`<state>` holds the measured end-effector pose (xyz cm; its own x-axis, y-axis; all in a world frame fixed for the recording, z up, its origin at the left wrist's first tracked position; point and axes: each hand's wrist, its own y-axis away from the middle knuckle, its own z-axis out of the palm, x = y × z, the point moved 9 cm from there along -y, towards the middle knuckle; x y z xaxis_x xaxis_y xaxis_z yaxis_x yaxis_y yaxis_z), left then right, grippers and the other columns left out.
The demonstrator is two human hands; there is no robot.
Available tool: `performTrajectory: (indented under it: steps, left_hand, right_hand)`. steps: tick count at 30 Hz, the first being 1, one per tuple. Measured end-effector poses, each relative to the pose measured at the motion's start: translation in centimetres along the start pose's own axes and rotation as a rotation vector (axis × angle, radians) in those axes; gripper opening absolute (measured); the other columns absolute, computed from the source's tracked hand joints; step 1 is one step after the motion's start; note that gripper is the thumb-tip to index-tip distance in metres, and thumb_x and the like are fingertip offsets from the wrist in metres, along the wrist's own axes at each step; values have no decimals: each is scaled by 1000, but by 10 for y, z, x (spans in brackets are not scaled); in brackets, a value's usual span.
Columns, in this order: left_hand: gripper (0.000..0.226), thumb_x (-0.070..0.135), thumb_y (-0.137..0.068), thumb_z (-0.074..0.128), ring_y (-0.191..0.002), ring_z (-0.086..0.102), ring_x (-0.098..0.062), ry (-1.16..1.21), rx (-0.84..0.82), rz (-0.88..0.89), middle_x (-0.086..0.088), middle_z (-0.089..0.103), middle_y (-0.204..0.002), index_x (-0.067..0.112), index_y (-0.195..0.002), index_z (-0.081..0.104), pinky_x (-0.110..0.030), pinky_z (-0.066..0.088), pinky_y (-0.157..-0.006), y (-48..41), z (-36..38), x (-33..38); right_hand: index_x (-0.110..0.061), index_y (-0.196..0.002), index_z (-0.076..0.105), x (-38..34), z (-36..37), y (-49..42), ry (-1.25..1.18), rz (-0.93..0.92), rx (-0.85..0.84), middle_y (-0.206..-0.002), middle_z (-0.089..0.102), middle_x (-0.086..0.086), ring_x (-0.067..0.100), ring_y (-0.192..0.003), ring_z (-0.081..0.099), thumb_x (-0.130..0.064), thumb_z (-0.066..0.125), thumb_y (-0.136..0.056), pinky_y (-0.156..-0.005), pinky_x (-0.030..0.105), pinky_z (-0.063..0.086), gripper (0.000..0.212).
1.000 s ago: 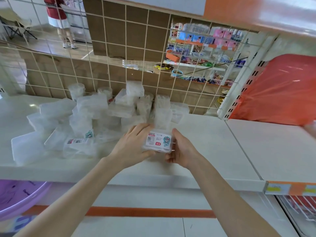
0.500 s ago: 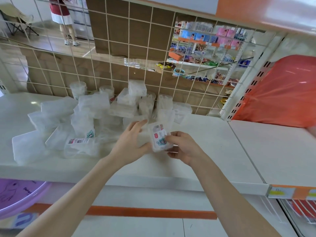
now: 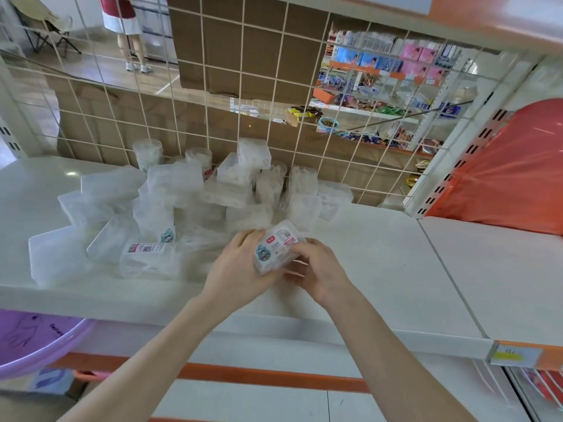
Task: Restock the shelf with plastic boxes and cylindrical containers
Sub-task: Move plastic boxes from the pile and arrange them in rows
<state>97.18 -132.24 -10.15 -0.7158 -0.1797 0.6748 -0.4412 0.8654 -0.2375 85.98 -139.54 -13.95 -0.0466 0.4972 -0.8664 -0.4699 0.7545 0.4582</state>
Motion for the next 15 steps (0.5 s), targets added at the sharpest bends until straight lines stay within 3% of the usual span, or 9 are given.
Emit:
performTrajectory:
  steps: [5,9,11,15]
  left_hand:
    - [70,32,-76,68,-120,44,-15,-121,-142,-39,6,39,-138,19,-138,37,-23,36,-89,5,4,-26]
    - [66,31,-79,65,-120,44,-13,-160,-172,-35,6,38,-137,19,-138,37,-22,37,-90,8,4,-33]
    - [65,30,-79,64,-121,42,-13,-161,-160,-30,6,38,-137,19,-137,38,-22,37,-91,8,2,-33]
    - [63,33,-80,63,-123,39,-15,-188,-132,19,6,38,-137,20,-136,38,-23,35,-94,8,-1,-26]
  right_hand:
    - [-19,-98,51,-35,-31,-7,210,-197,174,-88,61,2,14,-70,61,-5,56,-83,-67,28,45,21]
    - [-14,-115,50,-68,-40,-14,472,-391,284,-86,56,-5,9,-77,55,-9,54,-85,-63,21,41,31]
    - [-15,-121,48,-87,-33,-16,676,-535,318,-105,52,-4,7,-78,53,-12,55,-86,-65,20,40,35]
    - [-18,-137,36,-102,-7,-29,1142,-664,271,-137,30,5,24,-93,55,-16,55,-88,-79,30,41,53]
